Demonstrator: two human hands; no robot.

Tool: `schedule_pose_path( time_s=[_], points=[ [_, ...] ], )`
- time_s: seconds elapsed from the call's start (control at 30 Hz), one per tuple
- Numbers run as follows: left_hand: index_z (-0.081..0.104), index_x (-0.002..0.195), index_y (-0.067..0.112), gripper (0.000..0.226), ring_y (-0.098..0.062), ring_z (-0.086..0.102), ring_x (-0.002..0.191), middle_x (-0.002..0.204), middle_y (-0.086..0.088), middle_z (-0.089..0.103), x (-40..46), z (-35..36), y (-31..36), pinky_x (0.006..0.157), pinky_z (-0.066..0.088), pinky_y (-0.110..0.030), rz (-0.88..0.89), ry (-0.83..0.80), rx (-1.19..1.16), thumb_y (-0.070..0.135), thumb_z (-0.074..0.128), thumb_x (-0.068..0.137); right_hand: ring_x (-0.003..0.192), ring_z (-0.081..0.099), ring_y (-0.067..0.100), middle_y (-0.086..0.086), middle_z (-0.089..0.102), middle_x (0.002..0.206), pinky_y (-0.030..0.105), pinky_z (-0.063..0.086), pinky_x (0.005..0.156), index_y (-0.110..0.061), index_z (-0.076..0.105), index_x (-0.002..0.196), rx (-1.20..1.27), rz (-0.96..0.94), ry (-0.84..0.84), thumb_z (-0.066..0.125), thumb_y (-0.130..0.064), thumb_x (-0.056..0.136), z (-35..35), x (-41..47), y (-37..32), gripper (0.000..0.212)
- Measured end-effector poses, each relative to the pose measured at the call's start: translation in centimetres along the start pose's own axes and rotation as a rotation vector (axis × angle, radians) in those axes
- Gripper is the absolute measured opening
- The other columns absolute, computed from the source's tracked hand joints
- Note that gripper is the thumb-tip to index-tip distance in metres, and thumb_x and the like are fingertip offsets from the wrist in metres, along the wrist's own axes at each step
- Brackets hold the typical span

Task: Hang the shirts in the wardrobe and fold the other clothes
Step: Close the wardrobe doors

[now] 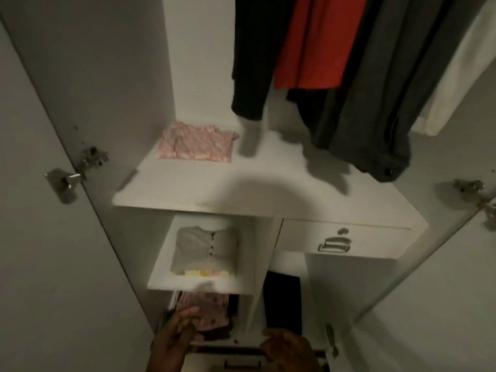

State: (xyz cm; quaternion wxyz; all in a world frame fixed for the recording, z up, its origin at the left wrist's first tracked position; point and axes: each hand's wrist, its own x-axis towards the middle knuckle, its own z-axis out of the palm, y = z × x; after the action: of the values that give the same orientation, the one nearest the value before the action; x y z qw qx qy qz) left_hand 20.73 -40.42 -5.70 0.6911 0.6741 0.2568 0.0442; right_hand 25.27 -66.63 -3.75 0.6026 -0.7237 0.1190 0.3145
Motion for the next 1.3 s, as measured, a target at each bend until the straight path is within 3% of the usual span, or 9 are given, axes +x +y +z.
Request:
schedule_pose_path(
  time_s=[0.1, 0.23, 0.37, 0.43, 0.6, 0.7, 0.83, 1.0, 1.3],
  points=[
    [0.076, 0.109, 0.018, 0.020, -0.030, 0.076, 0.087, 0.096, -0.004, 0.080, 0.0, -2.9, 1.0, 0.074, 0.060, -0.040, 0.055, 0.054, -0.014, 0.007, 0.063, 0.100, 0.065, 0.072, 0.024, 0.016, 0.076, 0.079, 0.031, 0.054, 0.061, 0.000, 0.073, 0.099, 0.060, -0.046, -0.076, 0.092, -0.036, 0.037, 2.5, 1.2, -2.9, 0.075],
    [0.072, 0.109, 0.015, 0.020, -0.019, 0.073, 0.072, 0.092, -0.006, 0.080, -0.9, -6.4, 0.9, 0.068, 0.057, -0.035, 0.085, 0.129, -0.038, 0.001, 0.059, 0.101, 0.069, 0.073, 0.013, -0.001, 0.080, 0.083, 0.023, 0.052, 0.056, -0.016, 0.073, 0.106, -0.129, -0.152, -0.092, 0.083, -0.016, 0.082, 6.3, 1.4, -5.8, 0.026],
    [0.072, 0.109, 0.016, 0.023, -0.025, 0.072, 0.081, 0.095, -0.005, 0.079, -4.2, -9.3, 0.8, 0.066, 0.058, -0.029, 0.182, 0.276, -0.014, -0.001, 0.060, 0.100, 0.098, 0.074, 0.019, -0.004, 0.079, 0.102, 0.034, 0.061, 0.083, -0.040, 0.078, 0.100, -0.198, -0.355, -0.144, 0.073, -0.029, 0.094, 8.5, 0.5, -7.1, 0.014],
    [0.072, 0.111, 0.022, 0.027, -0.016, 0.073, 0.086, 0.103, 0.002, 0.079, -7.0, -10.7, 1.0, 0.073, 0.059, -0.031, 0.252, 0.400, 0.038, 0.000, 0.062, 0.099, 0.109, 0.069, 0.008, -0.015, 0.075, 0.114, 0.037, 0.057, 0.099, -0.047, 0.073, 0.113, -0.268, -0.477, -0.238, 0.073, -0.040, 0.090, 9.6, -0.6, -7.7, 0.024],
    [0.068, 0.117, 0.024, 0.025, -0.004, 0.068, 0.100, 0.116, 0.019, 0.071, -15.1, -16.3, 4.6, 0.079, 0.054, -0.012, 0.444, 0.723, 0.201, 0.006, 0.065, 0.100, 0.128, 0.046, -0.020, -0.028, 0.049, 0.147, 0.008, 0.041, 0.101, -0.042, 0.048, 0.147, -0.266, -0.698, -0.482, 0.076, -0.019, 0.093, 14.3, -4.0, -8.6, 0.064],
    [0.067, 0.117, 0.022, 0.019, -0.015, 0.069, 0.101, 0.117, 0.009, 0.071, -21.3, -20.6, 6.8, 0.079, 0.058, -0.023, 0.580, 0.967, 0.275, 0.013, 0.065, 0.100, 0.146, 0.028, -0.011, -0.031, 0.031, 0.161, 0.024, 0.031, 0.120, -0.060, 0.033, 0.150, -0.373, -0.844, -0.604, 0.069, -0.042, 0.088, 19.0, -6.1, -9.2, 0.075],
    [0.058, 0.128, 0.020, 0.033, -0.020, 0.063, 0.111, 0.132, -0.001, 0.062, -26.0, -24.7, 9.3, 0.083, 0.055, -0.024, 0.626, 1.188, 0.344, 0.023, 0.062, 0.095, 0.153, 0.012, -0.008, -0.024, 0.010, 0.169, 0.031, 0.025, 0.126, -0.055, 0.022, 0.156, -0.428, -1.015, -0.704, 0.064, -0.017, 0.100, 24.4, -8.1, -10.4, 0.079],
    [0.030, 0.157, 0.033, 0.079, -0.018, 0.046, 0.141, 0.161, 0.001, 0.039, -25.3, -26.7, 11.8, 0.108, 0.048, -0.044, 0.497, 0.903, 0.227, 0.043, 0.067, 0.088, 0.155, 0.010, -0.003, -0.023, -0.003, 0.170, 0.027, 0.025, 0.124, -0.046, 0.017, 0.162, -0.470, -1.054, -0.800, 0.062, -0.019, 0.102, 29.9, -10.9, -12.9, 0.079],
    [0.046, 0.140, 0.024, 0.063, -0.011, 0.062, 0.120, 0.135, 0.007, 0.060, -25.8, -18.3, 12.2, 0.100, 0.053, -0.041, 0.577, 0.889, -0.023, 0.047, 0.063, 0.083, 0.152, -0.004, -0.012, -0.028, -0.013, 0.168, 0.017, 0.018, 0.119, -0.055, 0.003, 0.157, -0.416, -1.118, -0.819, 0.063, -0.043, 0.100, 29.3, -16.5, -12.1, 0.084]
  ],
)
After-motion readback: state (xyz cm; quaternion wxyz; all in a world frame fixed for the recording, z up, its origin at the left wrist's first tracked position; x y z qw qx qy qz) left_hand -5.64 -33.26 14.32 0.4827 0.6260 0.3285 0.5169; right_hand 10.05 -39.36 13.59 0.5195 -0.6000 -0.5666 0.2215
